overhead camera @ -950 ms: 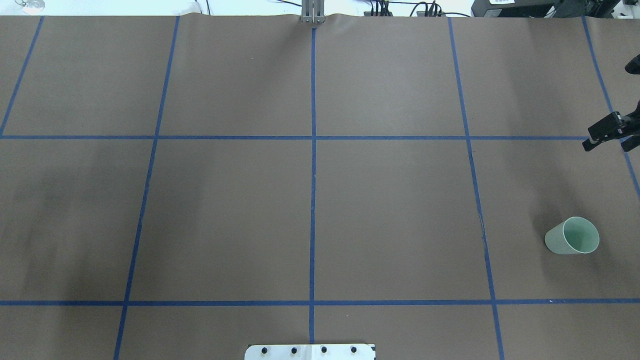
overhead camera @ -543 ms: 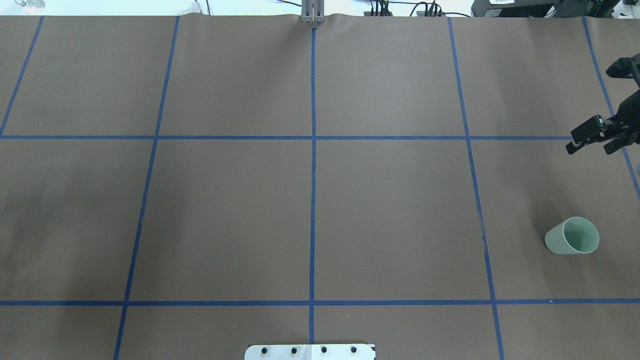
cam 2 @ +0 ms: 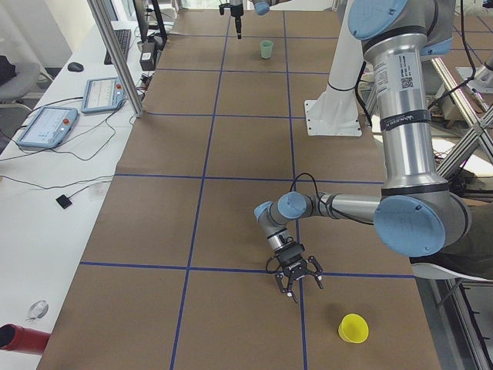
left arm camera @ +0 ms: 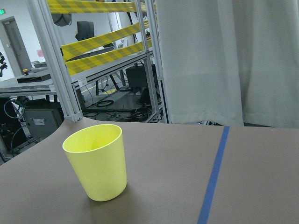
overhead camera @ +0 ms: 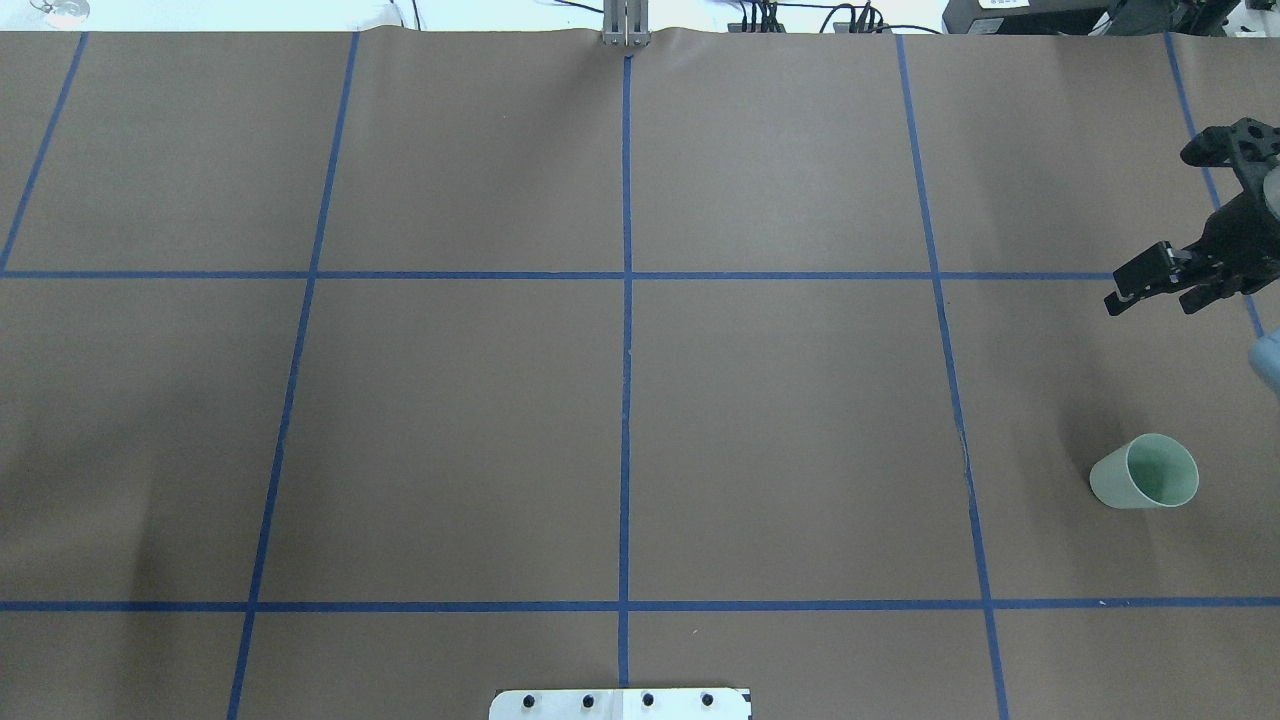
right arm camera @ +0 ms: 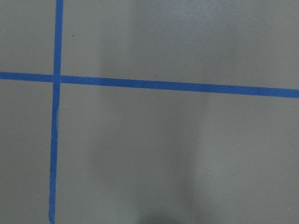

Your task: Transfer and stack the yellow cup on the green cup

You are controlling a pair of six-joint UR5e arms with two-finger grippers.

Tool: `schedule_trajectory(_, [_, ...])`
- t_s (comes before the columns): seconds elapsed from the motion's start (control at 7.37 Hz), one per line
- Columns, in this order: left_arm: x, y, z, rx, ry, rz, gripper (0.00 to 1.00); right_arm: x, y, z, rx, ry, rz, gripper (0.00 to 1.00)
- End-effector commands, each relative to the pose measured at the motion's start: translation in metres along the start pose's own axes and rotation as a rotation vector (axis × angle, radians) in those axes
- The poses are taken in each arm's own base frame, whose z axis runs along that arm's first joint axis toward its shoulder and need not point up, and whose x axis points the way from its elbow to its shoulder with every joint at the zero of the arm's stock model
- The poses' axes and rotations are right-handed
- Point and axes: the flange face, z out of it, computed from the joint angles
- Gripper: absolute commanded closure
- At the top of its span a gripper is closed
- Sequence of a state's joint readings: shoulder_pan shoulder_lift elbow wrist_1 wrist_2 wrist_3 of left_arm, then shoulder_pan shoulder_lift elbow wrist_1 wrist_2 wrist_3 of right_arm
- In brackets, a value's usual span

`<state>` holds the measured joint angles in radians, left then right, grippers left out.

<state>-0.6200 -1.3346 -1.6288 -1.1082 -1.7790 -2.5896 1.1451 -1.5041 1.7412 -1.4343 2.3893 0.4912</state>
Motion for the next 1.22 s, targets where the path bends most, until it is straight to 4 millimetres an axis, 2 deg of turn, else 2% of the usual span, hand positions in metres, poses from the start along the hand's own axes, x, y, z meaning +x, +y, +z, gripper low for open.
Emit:
schedule_trajectory(0.0, [-0.006, 0.017, 0.040, 0.048, -0.068, -0.013, 0.01, -0.003, 0.005, 0.001, -0.001, 0.002, -0.003, 0.01])
schedule_trajectory(0.27, [-0.002, 0.022, 0.075, 0.071, -0.108, -0.022, 0.01, -0.006, 0.005, 0.003, -0.005, 0.001, -0.002, 0.01])
schedule_trajectory(0.54, [-0.005, 0.017, 0.095, 0.083, -0.157, -0.030, 0.01, -0.006, 0.005, 0.004, -0.007, 0.000, 0.000, 0.01])
schedule_trajectory(0.81, [-0.008, 0.009, 0.108, 0.087, -0.187, -0.042, 0.02, -0.011, 0.006, 0.003, -0.006, -0.004, 0.016, 0.01])
schedule_trajectory(1.09, [-0.010, 0.008, 0.111, 0.082, -0.203, -0.086, 0.02, -0.013, 0.005, 0.002, -0.005, -0.007, 0.016, 0.01])
